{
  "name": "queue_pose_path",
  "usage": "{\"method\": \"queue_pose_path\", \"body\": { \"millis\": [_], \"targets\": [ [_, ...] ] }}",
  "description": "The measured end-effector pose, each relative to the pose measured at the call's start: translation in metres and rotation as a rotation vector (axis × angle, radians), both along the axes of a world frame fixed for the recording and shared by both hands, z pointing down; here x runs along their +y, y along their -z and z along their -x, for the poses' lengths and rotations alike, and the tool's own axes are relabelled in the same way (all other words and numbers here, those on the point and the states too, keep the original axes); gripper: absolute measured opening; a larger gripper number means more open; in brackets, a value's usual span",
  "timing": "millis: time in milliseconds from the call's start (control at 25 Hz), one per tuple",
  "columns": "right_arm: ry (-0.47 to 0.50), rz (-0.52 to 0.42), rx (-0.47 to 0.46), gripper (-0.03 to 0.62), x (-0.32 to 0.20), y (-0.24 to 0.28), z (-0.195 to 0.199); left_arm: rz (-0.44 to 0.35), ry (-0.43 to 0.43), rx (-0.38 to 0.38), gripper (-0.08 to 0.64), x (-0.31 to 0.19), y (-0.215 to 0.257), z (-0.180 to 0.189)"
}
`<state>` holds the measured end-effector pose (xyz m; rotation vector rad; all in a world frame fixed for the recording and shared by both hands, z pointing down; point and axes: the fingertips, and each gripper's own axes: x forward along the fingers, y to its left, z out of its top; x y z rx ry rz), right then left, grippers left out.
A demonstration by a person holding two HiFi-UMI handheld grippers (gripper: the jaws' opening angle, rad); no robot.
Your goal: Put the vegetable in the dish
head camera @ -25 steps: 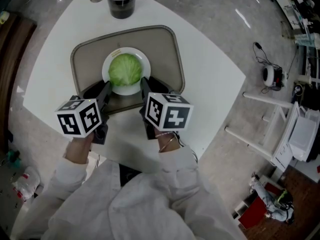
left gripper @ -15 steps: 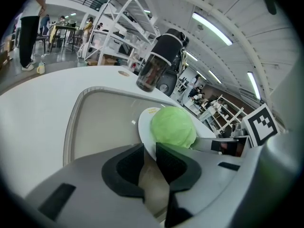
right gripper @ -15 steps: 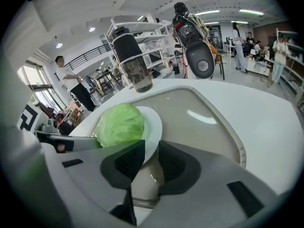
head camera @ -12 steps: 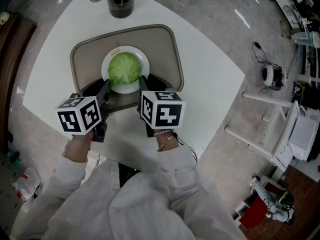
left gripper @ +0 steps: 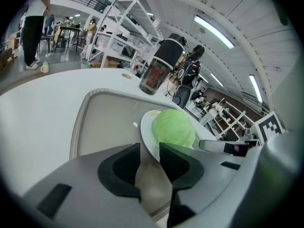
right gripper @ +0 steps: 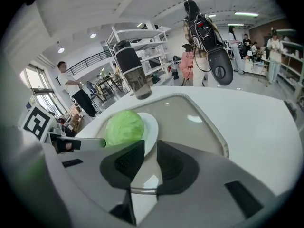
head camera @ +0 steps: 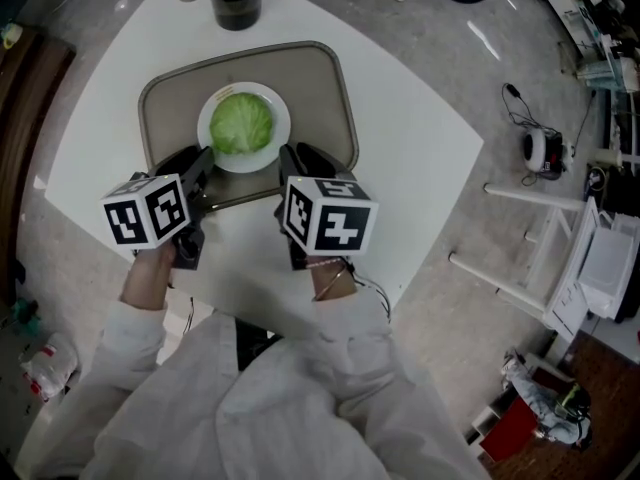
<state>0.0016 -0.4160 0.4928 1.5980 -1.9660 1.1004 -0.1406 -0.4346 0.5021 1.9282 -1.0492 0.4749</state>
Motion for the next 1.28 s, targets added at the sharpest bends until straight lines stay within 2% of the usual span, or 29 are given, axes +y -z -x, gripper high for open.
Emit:
{"method": "queue_pose_path", "body": {
  "millis": [240,360,440,560,680,800,1040,1280],
  "targets": [
    [0.008,-0.101,-0.124,0.08,0.022,0.037,-0.012,-0.039,0.074,0.081,0.106,0.018,0.032,0.002],
    [0.016,-0.174,-0.224,0.043,0.04,0.063,-0.018,-0.087,0.081,0.119,0.104,0.039,0.053,-0.009],
    [0.02,-0.203,-0.281,0.034,0.055,0.076,-0.023,-0.119,0.075,0.151,0.096,0.057,0.065,-0.018],
    [0.04,-0.233,-0.324,0.028,0.08,0.093,-0.035,-0.163,0.08,0.217,0.015,0.088,0.083,-0.039],
    [0.064,-0.267,-0.359,0.019,0.108,0.109,-0.046,-0.195,0.058,0.291,0.008,0.123,0.102,-0.065],
    [0.084,-0.307,-0.409,0.015,0.137,0.126,-0.055,-0.224,0.031,0.322,0.008,0.16,0.115,-0.087],
    [0.128,-0.352,-0.403,0.015,0.197,0.139,-0.076,-0.272,0.03,0.339,0.008,0.231,0.127,-0.123],
    [0.189,-0.356,-0.384,0.015,0.255,0.144,-0.094,-0.31,0.07,0.343,0.008,0.286,0.141,-0.137]
  ]
}}
